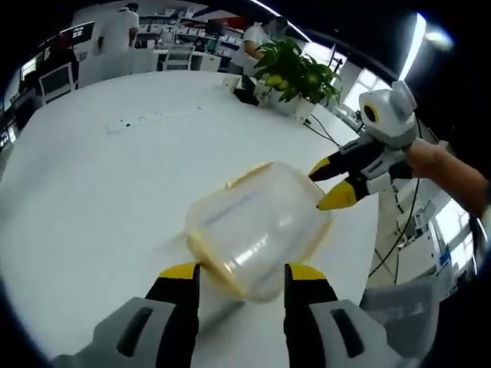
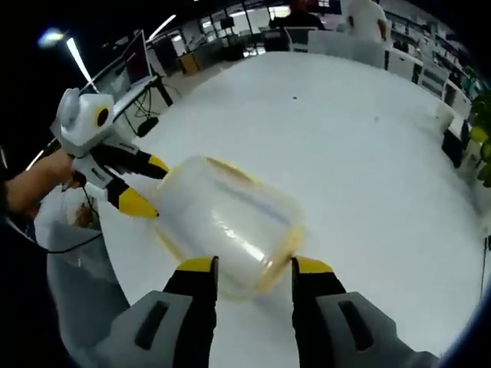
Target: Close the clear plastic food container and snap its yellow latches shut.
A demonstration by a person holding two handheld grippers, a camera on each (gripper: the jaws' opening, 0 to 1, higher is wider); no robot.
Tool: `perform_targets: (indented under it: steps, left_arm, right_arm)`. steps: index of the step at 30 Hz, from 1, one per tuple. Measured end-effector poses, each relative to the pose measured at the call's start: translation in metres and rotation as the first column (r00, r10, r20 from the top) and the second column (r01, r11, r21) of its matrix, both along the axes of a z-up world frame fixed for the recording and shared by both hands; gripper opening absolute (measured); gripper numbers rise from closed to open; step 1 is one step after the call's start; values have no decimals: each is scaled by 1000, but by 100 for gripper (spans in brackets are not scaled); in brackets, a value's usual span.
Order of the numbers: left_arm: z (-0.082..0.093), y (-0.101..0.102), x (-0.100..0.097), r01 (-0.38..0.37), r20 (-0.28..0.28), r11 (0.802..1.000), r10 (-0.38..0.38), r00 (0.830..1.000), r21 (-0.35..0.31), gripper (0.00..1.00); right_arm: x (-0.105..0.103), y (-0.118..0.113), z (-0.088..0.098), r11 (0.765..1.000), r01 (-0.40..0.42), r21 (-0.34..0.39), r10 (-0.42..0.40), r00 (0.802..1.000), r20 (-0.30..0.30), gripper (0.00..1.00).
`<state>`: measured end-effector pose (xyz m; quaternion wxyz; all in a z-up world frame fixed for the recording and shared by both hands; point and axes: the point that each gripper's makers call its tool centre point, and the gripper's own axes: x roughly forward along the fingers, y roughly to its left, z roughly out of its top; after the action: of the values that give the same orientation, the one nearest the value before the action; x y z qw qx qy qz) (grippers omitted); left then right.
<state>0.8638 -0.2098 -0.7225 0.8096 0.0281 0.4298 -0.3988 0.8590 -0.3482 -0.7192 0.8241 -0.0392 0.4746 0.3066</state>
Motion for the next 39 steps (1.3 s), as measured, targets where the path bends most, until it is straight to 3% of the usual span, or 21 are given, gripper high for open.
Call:
perform_targets:
  steps: [10, 13, 14, 15, 16, 20, 39]
  left_arm:
    - [-1, -1, 2, -31, -4, 999, 31, 999, -24, 36]
    - [-1, -3, 3, -69, -18, 997, 68, 997, -28, 33]
    - [-2, 0, 4, -107, -40, 994, 105, 994, -33, 31]
    - [2, 1, 5, -112, -22, 993, 111, 994, -40, 30]
    - [3, 2, 1, -102, -25, 995, 101, 995, -24, 30]
    - [1, -1, 1, -87, -41, 996, 87, 995, 0, 30]
    - [-2, 0, 0, -89, -45, 996, 88, 995, -5, 31]
  right_arm:
    - [1, 2, -1, 1000, 15, 6, -15, 1000, 4, 34]
    - [1, 3, -1, 1000, 26, 10, -26, 1000, -8, 31]
    - [-2, 8, 0, 996, 84, 42, -82, 995, -49, 30]
    - [-1, 5, 0, 996, 84, 42, -82, 995, -61, 30]
    - [0, 5, 2, 998, 57, 29, -56, 998, -34, 30]
    - [1, 5, 1, 998, 56, 30, -55, 998, -35, 30]
    - [-5, 11, -1, 994, 100, 46, -99, 995, -28, 31]
